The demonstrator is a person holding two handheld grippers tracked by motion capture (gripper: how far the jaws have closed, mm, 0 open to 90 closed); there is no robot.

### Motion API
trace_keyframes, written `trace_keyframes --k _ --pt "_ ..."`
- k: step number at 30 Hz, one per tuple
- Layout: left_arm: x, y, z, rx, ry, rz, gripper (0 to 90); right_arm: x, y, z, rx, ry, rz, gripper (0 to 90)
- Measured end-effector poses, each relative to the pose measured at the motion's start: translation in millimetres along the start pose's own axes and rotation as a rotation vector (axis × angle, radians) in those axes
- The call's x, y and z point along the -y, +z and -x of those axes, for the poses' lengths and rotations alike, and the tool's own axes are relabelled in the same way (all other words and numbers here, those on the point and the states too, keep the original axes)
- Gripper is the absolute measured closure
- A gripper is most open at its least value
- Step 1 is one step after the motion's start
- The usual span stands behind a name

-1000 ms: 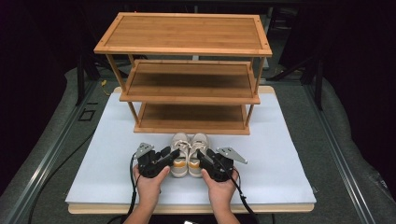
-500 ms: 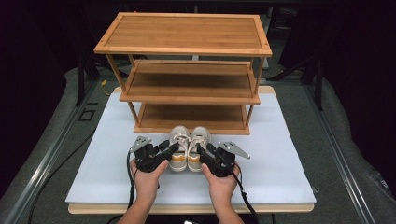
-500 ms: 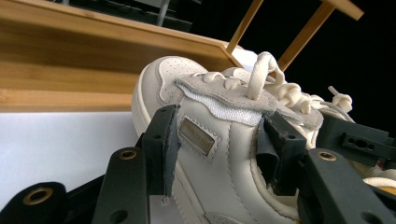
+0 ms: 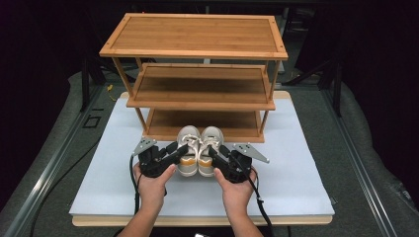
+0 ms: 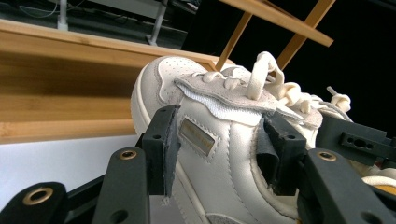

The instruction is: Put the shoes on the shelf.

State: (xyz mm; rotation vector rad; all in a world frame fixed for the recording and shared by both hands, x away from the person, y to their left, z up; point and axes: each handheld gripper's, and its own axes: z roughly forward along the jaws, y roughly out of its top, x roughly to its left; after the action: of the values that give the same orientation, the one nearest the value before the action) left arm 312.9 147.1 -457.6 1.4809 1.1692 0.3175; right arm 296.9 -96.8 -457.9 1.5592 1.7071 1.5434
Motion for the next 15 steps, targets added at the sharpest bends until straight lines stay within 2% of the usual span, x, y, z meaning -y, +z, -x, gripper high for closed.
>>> trace_keyframes --k 4,6,9,10,11,12,15 --pt "-7.0 -4.3 2.9 0.004 0.006 0.01 52.4 -6.2 -2.7 -4.5 -0.005 -0.003 0.013 55.2" --pt "-10.2 -6.6 4.1 0.01 0.006 0.014 52.4 -9.8 -5.9 -6.2 -0.015 -0.014 0.003 55.1" --pt "-14.9 -9.2 6.3 0.014 0.006 0.02 52.4 -14.2 -8.2 -9.7 -0.009 -0.016 0.023 55.1" --pt "-16.6 -10.1 7.1 0.014 0.01 0.021 52.4 -16.0 -9.9 -10.0 -0.023 -0.018 0.01 55.1" --pt "-18.3 -10.8 7.7 0.014 0.012 0.024 52.4 -16.7 -8.7 -11.2 -0.019 -0.015 0.037 55.1" --pt "-20.2 -11.4 8.1 0.015 0.016 0.024 52.4 -18.4 -10.7 -11.7 -0.017 -0.019 0.017 55.2" --pt "-26.6 -13.5 9.2 0.014 0.019 0.027 52.4 -22.9 -11.5 -13.6 -0.024 -0.015 0.017 55.1"
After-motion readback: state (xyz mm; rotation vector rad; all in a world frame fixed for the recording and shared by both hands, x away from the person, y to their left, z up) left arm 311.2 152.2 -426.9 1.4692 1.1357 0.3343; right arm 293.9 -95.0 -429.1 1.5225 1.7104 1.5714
